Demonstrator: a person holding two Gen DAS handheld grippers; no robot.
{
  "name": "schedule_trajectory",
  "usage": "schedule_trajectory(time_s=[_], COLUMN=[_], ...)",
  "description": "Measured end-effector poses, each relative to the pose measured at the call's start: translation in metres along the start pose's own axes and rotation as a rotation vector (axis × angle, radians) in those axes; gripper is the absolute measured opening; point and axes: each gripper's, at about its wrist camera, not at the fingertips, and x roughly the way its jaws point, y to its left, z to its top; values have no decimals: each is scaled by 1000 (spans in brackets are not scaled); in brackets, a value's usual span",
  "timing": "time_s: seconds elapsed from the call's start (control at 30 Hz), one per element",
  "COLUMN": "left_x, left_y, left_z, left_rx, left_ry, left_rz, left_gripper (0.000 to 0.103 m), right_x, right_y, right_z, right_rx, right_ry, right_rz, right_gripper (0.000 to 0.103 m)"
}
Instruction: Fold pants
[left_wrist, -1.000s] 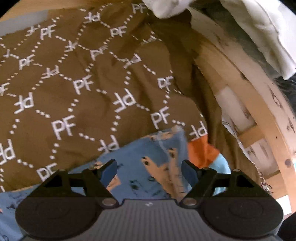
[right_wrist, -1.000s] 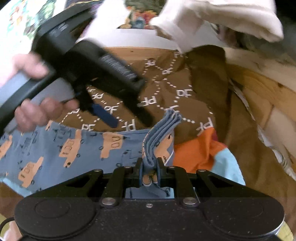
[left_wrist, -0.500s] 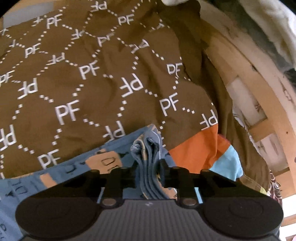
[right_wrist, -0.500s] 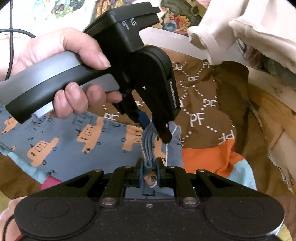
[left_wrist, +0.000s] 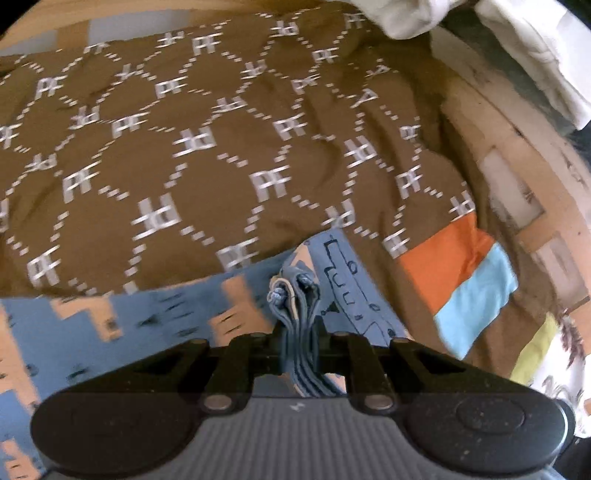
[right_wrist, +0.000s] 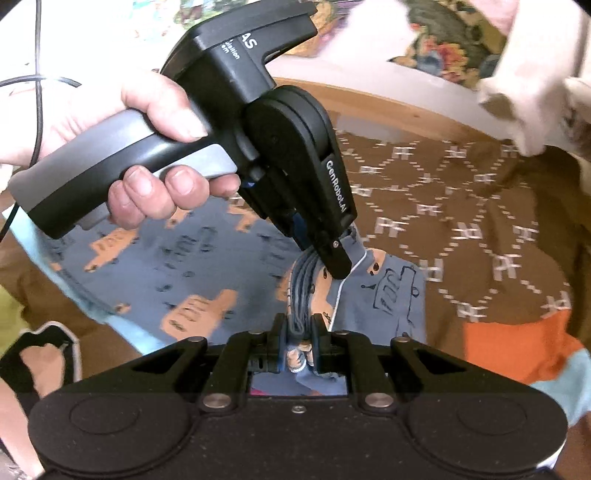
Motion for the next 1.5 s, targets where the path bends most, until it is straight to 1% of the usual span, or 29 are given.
schedule_trajectory(time_s=[0.13, 0.27, 0.43, 0.67, 0.73, 0.83, 0.87, 0.9, 1.0, 1.17, 1.27, 1.3, 1.33, 1.4, 1.47, 1.5], left_x=[-5, -6, -4, -3, -4, -4, -5, -5, -7, -9, -9, -9, -9, -8, -9, -9], left_y=[21, 32, 42, 50, 52, 55, 56, 57, 60, 61, 64, 64, 63, 62, 61, 61], left_z=[-15, -29, -40, -44, -45, -45, -45, -45, -45, -42, -42, -42, -42, -42, -42, -42], left_rx=[-32, -12, -19, -57, -65, -74, -82, -91, -110, -133, -143, -143, -142, -136, -132, -132], left_ry=[6, 7, 2, 3, 0, -4, -4, -5, -6, -7, -10, -7, -7, -6, -13, -15], left_rz=[7, 21, 7, -4, -4, 2, 3, 3, 0, -4, -3, -2, 2, 3, 6, 4], left_gripper=[14, 14, 15, 22, 25, 31, 33, 36, 38, 39, 39, 38, 33, 27, 23, 21], right_x=[8, 16, 24, 23, 24, 24, 24, 23, 23, 25, 25, 25, 25, 24, 23, 23], right_y=[19, 32, 42, 48, 47, 47, 46, 46, 45, 47, 49, 50, 50, 52, 55, 56], right_z=[2, 1, -2, -4, -4, -4, -4, -5, -6, -7, -6, -6, -6, -6, -6, -7], right_rx=[-18, -29, -36, -50, -48, -46, -42, -39, -34, -32, -43, -52, -56, -70, -88, -96], right_ry=[17, 34, 56, 61, 59, 59, 58, 57, 60, 67, 61, 60, 57, 49, 46, 45], right_rz=[50, 80, 76, 57, 54, 46, 41, 40, 31, 33, 32, 32, 30, 31, 32, 34], right_gripper=[14, 14, 15, 20, 22, 30, 35, 38, 42, 42, 40, 40, 39, 30, 27, 21])
